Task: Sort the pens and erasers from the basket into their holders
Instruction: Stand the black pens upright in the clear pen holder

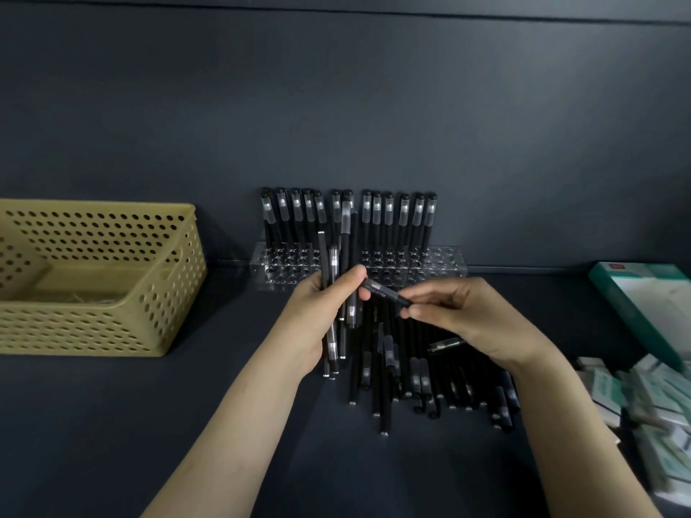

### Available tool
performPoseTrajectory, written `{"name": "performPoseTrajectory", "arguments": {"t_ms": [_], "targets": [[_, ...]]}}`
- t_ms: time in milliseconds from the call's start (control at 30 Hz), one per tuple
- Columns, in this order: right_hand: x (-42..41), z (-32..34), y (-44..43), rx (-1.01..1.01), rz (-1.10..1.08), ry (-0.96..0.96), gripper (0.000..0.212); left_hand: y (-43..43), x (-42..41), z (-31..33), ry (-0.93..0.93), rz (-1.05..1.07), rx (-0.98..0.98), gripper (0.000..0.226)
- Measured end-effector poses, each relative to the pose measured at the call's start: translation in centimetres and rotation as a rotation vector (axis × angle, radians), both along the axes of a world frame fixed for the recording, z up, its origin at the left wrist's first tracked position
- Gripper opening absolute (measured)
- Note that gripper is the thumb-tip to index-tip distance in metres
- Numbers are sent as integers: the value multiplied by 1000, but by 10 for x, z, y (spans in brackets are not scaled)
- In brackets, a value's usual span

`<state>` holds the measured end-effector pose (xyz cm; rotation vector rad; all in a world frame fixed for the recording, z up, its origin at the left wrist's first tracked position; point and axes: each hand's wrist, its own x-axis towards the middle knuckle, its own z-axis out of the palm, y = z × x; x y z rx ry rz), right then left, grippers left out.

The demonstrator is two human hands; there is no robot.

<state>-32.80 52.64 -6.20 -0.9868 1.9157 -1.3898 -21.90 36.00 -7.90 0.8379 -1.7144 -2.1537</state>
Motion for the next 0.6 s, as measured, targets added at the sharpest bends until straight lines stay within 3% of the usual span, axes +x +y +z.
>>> {"name": "performPoseTrajectory", "arguments": {"t_ms": [100, 233, 433, 600], "targets": [[-7, -2, 1, -129, -149, -27, 19, -4, 1, 1, 40, 29, 35, 24], [-18, -5, 2, -157, -227, 55, 25, -7, 3, 0, 44, 17, -21, 22], [-29, 11, -12, -235, -214, 316, 73, -3, 7, 2, 61, -51, -92, 23], [-38, 21, -27, -286, -416, 500, 73, 0, 8, 0, 112, -35, 81, 27]]}}
